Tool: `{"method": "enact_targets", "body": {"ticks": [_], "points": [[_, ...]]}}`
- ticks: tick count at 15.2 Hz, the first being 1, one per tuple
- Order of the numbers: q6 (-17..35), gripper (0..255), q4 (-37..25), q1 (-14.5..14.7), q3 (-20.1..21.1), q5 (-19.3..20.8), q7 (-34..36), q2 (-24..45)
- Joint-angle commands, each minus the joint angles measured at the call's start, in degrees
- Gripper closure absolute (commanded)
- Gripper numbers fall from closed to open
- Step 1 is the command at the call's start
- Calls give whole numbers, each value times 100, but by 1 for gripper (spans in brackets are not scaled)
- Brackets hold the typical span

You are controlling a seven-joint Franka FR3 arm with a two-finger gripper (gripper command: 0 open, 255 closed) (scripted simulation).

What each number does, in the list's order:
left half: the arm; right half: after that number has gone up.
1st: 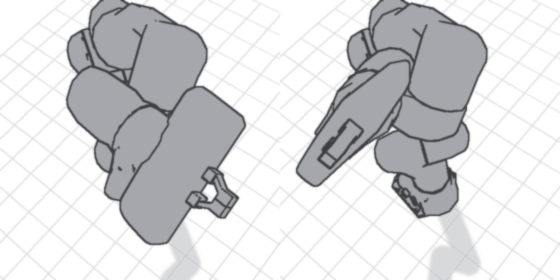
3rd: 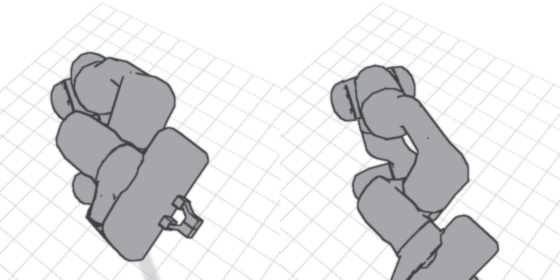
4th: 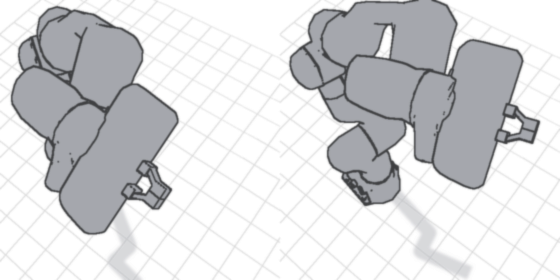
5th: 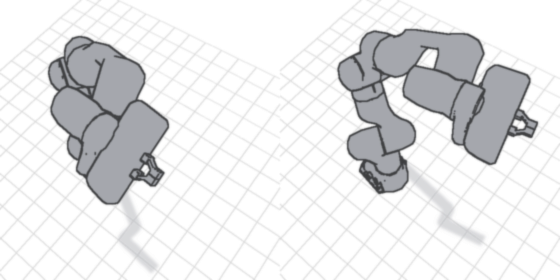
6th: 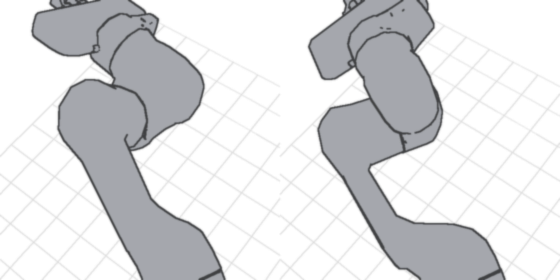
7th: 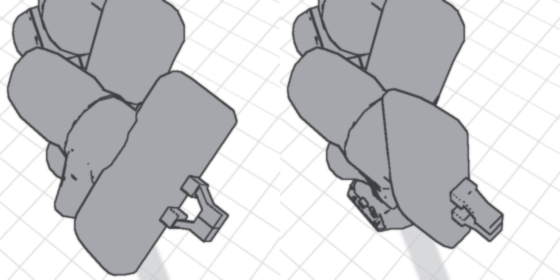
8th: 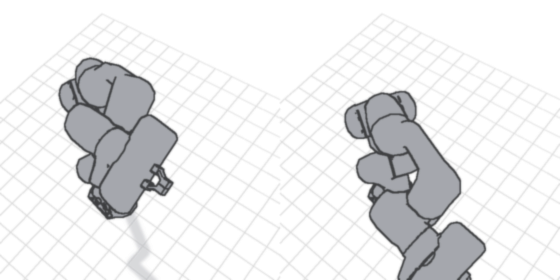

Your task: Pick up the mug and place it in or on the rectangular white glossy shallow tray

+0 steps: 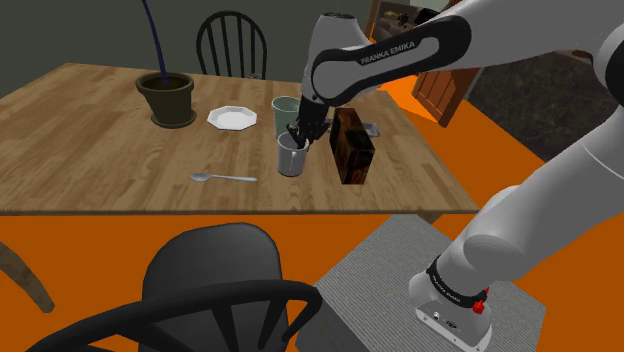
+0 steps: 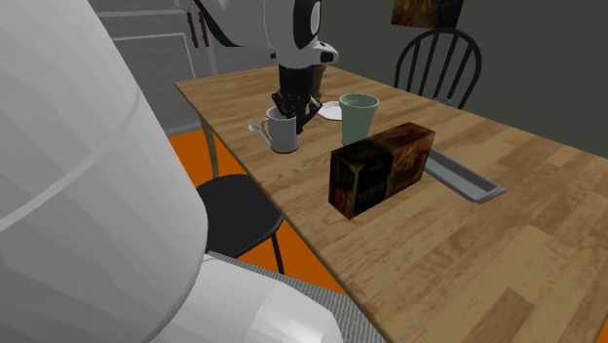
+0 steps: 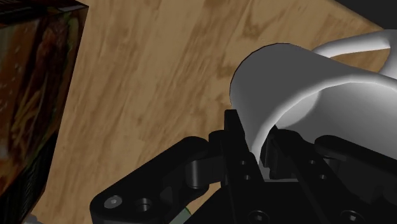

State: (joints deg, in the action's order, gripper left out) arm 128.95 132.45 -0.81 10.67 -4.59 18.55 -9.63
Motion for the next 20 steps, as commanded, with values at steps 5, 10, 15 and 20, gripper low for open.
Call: {"method": "enact_targets", "body": {"ticks": [5,10,15,20], "points": [[-414,255,-234,0,-17,-15,-2,-180],[-505,255,-446,-302,-453,23,-708,-20],[-626,255,-821,-599,-856,43,-1388,275],[-788,255,-1360,-891,-1219,18,-2045,692]]}}
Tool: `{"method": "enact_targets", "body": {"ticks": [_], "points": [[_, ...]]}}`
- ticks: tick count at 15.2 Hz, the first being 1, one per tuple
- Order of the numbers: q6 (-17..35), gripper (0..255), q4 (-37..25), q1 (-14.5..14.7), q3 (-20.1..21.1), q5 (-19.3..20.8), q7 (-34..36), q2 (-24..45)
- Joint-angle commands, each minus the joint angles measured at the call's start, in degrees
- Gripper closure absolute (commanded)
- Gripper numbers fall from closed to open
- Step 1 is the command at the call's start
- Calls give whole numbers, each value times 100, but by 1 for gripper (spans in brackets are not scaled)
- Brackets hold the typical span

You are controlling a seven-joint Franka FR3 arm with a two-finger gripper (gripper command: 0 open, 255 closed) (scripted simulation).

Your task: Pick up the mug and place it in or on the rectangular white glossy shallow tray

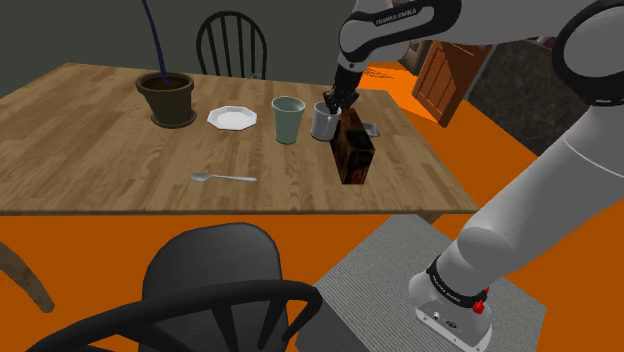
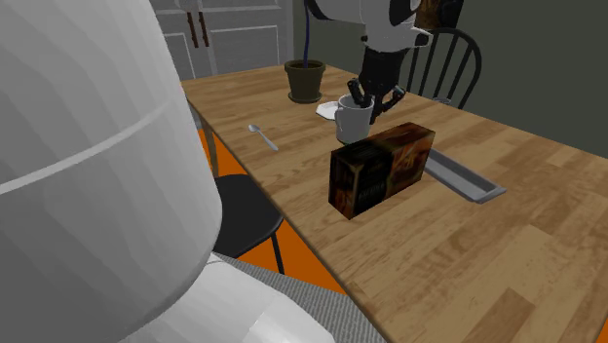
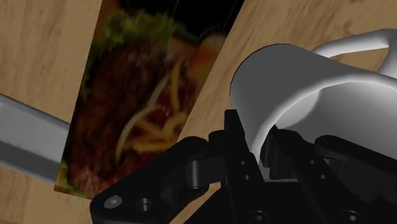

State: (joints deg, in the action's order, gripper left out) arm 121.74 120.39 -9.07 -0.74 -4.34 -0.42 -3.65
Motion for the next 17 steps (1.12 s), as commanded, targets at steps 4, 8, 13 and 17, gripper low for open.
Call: {"method": "enact_targets", "body": {"ticks": [4,8,13,17], "points": [[-238,255,-705,-302,-330,-66,-654,512],[-457,255,-1372,-552,-544,-162,-1138,1003],[-818,255,-2396,-899,-750,-321,-1695,1725],[-1200,255,-3414,-1219,-858,-468,-2085,2410]]}}
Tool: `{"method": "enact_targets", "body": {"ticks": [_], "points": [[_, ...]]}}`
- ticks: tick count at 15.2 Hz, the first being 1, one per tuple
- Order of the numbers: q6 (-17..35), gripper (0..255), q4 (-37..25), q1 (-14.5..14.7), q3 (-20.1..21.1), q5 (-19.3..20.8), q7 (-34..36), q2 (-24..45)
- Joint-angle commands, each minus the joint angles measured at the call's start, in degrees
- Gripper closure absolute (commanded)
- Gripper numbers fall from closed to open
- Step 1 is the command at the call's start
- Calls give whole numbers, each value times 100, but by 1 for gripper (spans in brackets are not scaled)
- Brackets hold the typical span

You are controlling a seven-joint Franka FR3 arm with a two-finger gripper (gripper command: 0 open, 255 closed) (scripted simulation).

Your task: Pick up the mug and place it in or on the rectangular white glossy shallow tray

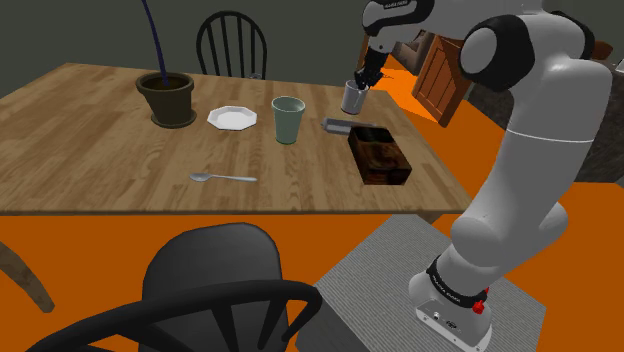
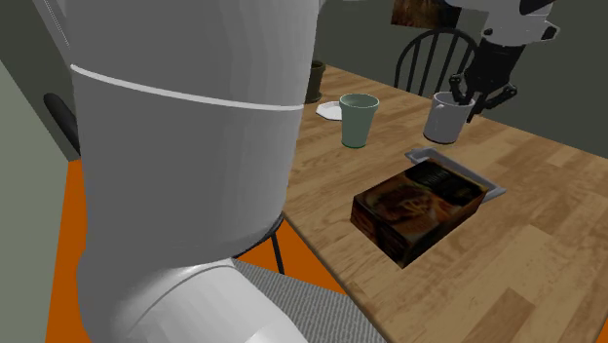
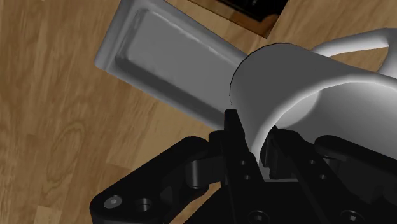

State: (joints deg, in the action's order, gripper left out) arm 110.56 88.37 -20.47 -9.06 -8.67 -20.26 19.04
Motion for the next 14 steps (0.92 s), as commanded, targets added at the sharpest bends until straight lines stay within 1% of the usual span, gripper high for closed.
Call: {"method": "enact_targets", "body": {"ticks": [1,2,14], "points": [[-195,255,-504,-165,-46,-72,-189,331],[-411,255,-1051,-318,-77,-140,-330,682],[435,255,-334,-302,-41,-200,-437,817]]}}
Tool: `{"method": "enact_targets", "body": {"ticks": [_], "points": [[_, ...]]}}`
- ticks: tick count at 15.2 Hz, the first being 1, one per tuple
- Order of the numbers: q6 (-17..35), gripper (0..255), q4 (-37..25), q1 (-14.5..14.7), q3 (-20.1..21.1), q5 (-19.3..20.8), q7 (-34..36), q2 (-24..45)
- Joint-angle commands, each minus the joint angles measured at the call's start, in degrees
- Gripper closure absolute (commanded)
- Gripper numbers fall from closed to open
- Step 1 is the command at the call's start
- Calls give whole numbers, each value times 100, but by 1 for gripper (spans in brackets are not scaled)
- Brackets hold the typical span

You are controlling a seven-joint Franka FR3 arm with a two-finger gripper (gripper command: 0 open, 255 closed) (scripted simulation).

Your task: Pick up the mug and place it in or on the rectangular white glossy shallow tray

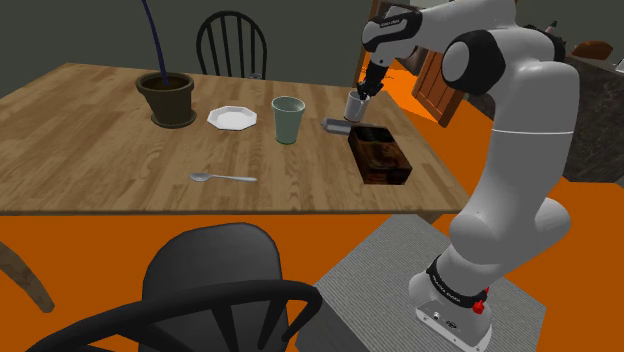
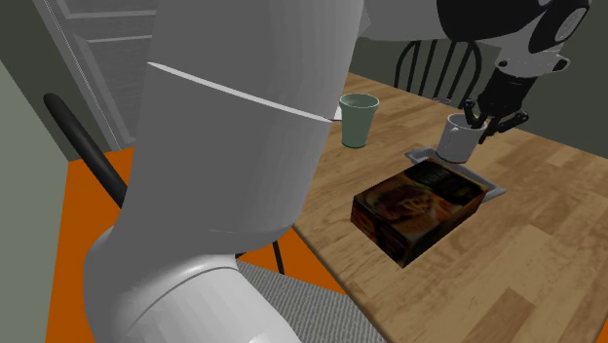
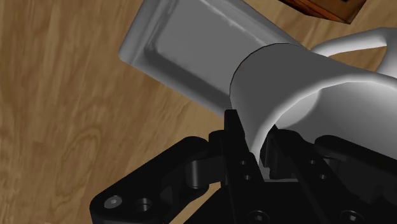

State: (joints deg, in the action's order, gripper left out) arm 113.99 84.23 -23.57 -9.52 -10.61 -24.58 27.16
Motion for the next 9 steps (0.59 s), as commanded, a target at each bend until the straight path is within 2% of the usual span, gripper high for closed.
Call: {"method": "enact_targets", "body": {"ticks": [1,6,9], "points": [[158,255,128,9,8,-13,-14,26],[458,255,329,9,24,-49,-59,129],[458,255,327,8,24,-50,-59,130]]}}
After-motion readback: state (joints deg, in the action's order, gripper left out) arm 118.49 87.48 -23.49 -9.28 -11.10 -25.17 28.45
